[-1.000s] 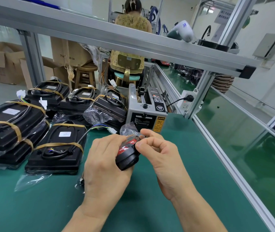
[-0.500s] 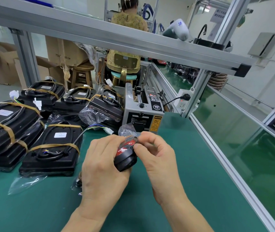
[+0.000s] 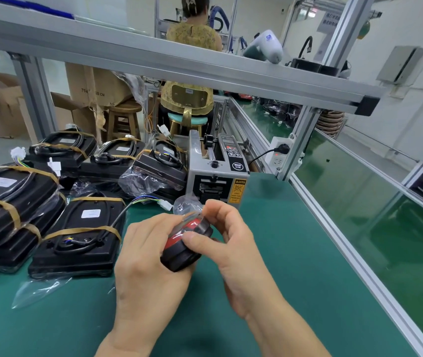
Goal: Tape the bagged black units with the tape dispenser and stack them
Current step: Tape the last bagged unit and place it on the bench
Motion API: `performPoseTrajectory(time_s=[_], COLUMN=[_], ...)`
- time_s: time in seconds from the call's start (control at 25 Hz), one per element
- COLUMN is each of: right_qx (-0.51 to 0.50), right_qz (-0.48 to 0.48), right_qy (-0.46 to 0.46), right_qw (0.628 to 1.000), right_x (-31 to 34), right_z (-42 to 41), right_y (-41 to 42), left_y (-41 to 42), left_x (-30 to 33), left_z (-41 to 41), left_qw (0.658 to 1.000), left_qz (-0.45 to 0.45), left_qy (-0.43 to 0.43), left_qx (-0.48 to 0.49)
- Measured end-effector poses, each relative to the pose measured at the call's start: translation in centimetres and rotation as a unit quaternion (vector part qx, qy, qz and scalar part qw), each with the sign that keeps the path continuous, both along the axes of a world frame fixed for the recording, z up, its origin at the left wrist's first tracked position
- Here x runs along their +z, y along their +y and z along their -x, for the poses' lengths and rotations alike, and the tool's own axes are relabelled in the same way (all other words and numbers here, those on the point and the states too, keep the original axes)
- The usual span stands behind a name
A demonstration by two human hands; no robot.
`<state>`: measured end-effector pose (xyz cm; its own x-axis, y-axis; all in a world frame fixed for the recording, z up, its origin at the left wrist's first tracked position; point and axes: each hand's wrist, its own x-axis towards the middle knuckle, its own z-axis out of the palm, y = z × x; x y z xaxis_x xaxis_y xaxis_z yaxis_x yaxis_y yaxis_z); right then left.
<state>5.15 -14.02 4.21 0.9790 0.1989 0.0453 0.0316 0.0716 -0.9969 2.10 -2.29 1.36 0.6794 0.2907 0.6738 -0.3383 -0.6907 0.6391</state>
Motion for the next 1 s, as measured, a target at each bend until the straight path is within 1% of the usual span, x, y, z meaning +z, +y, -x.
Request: performPoseTrajectory(time_s=[0.12, 0.24, 0.32, 0.36, 0.4, 0.44, 0.48, 0.52, 0.56, 0.6, 0.64, 0.68, 0.72, 0.76, 0.8, 0.84, 0.88, 0.92, 0.96, 1.0], right_qx=[0.0, 0.019, 0.027, 0.051, 0.081, 0.106, 0.122, 0.129, 0.135, 0.139, 0.135, 0.123, 0.098, 0.063, 0.025, -0.006, -0.02, -0.017, -0.007, 0.003], right_qz=[-0.016, 0.008, 0.065, 0.121, 0.182, 0.234, 0.272, 0.289, 0.283, 0.265, 0.256, 0.262, 0.291, 0.343, 0.411, 0.477, 0.526, 0.556, 0.569, 0.568], right_qy=[0.056, 0.044, -0.005, -0.048, -0.085, -0.111, -0.125, -0.13, -0.131, -0.131, -0.136, -0.147, -0.167, -0.204, -0.258, -0.314, -0.346, -0.353, -0.351, -0.351], right_qw=[0.998, 0.999, 0.998, 0.99, 0.976, 0.96, 0.946, 0.94, 0.941, 0.945, 0.948, 0.946, 0.937, 0.915, 0.874, 0.821, 0.777, 0.753, 0.744, 0.745], right_x=[0.4, -0.6, -1.4, -1.6, -1.8, -1.9, -1.9, -1.8, -1.6, -1.5, -1.4, -1.3, -1.2, -1.2, -1.2, -1.2, -1.4, -1.5, -1.6, -1.7], right_z=[-1.7, -2.2, -1.8, -1.6, -1.5, -1.5, -1.5, -1.5, -1.5, -1.7, -1.8, -1.9, -2.0, -2.2, -2.4, -2.6, -2.8, -3.0, -3.0, -3.0], right_y=[-0.7, -1.5, -2.4, -3.0, -3.4, -3.7, -3.9, -3.9, -3.9, -3.9, -3.9, -4.0, -4.1, -4.2, -4.4, -4.4, -4.4, -4.1, -3.8, -3.4], left_y=[0.0, 1.1, 2.1, 2.5, 2.8, 2.9, 3.0, 3.1, 3.1, 3.1, 3.1, 3.3, 3.6, 4.0, 4.5, 4.8, 5.1, 5.2, 5.1, 4.9], left_x=[0.0, -0.4, -0.6, -0.5, -0.4, -0.4, -0.5, -0.7, -1.0, -1.4, -1.7, -1.9, -2.1, -2.3, -2.4, -2.2, -2.0, -1.7, -1.4, -1.0], left_z=[0.1, 0.1, 0.3, 0.4, 0.5, 0.5, 0.4, 0.3, 0.3, 0.2, 0.2, 0.3, 0.4, 0.5, 0.7, 0.8, 1.0, 1.0, 0.9, 0.8], left_qw=[0.998, 0.997, 0.995, 0.991, 0.983, 0.966, 0.936, 0.899, 0.865, 0.847, 0.835, 0.828, 0.825, 0.836, 0.862, 0.898, 0.931, 0.955, 0.968, 0.975], left_qz=[-0.009, 0.02, 0.06, 0.09, 0.141, 0.214, 0.299, 0.379, 0.437, 0.465, 0.479, 0.484, 0.481, 0.459, 0.415, 0.351, 0.283, 0.218, 0.166, 0.129], left_qy=[-0.05, -0.054, -0.045, -0.041, -0.035, -0.025, -0.018, -0.014, -0.012, -0.007, 0.005, 0.029, 0.061, 0.096, 0.128, 0.147, 0.143, 0.123, 0.105, 0.099], left_qx=[-0.028, -0.046, -0.073, -0.09, -0.113, -0.145, -0.186, -0.221, -0.245, -0.259, -0.271, -0.282, -0.29, -0.286, -0.263, -0.22, -0.181, -0.162, -0.157, -0.154])
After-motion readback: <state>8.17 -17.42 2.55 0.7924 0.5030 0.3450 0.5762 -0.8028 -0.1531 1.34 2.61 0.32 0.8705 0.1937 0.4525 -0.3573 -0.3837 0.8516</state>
